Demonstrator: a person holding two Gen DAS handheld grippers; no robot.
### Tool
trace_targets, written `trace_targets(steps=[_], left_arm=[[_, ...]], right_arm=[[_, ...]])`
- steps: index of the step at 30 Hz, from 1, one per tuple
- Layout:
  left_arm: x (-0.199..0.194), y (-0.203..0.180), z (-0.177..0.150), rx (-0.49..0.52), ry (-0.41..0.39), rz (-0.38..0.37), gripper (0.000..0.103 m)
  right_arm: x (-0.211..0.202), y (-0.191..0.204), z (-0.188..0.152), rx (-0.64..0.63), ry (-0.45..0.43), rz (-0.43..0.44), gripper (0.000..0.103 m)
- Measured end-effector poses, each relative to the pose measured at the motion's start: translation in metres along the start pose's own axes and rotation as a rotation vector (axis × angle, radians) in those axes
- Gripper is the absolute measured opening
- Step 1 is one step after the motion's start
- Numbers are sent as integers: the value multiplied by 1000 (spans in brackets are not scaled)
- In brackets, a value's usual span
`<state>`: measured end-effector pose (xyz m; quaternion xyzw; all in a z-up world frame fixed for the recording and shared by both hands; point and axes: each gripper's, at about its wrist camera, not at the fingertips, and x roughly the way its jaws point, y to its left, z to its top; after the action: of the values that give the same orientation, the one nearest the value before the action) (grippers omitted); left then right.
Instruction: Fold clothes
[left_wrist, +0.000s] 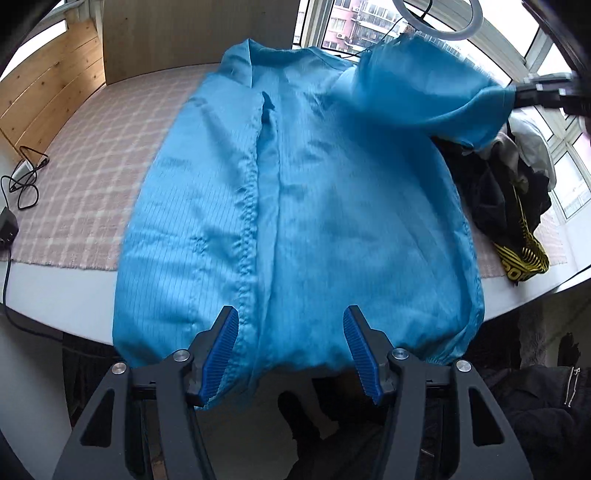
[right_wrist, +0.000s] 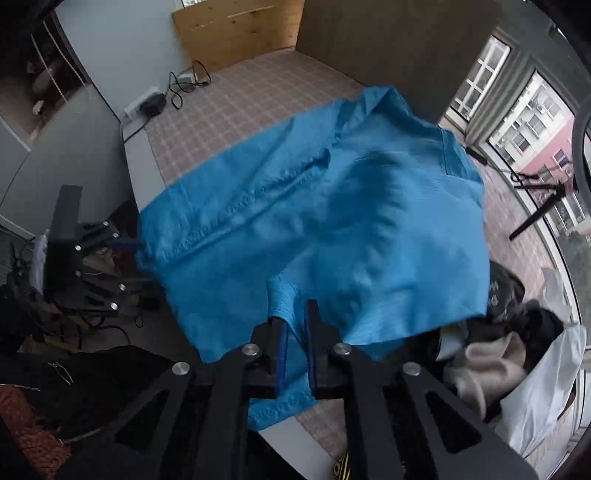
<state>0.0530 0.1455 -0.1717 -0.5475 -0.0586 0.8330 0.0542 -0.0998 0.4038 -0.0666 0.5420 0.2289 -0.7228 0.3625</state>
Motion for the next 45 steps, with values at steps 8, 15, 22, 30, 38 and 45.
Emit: trace_targets(steps=[8, 15, 22, 30, 38, 45], left_arm=[[25, -27, 26, 141, 9, -60, 56], [60, -99, 62, 357, -14, -65, 59], [80, -100, 58, 446, 52, 22, 59], [98, -51, 95, 221, 52, 89, 59], [65, -48, 95, 220, 38, 20, 60], [74, -63, 85, 226, 62, 16, 60]], right_arm=[[-5, -82, -77, 471, -88, 59, 39], [47, -105, -107, 633, -91, 86, 39], [100, -116, -106, 597, -55, 30, 37], [110, -144, -76, 552, -48, -45, 35], [110, -178, -71, 634, -100, -38, 9], [138, -182, -44, 566, -108, -131, 9]])
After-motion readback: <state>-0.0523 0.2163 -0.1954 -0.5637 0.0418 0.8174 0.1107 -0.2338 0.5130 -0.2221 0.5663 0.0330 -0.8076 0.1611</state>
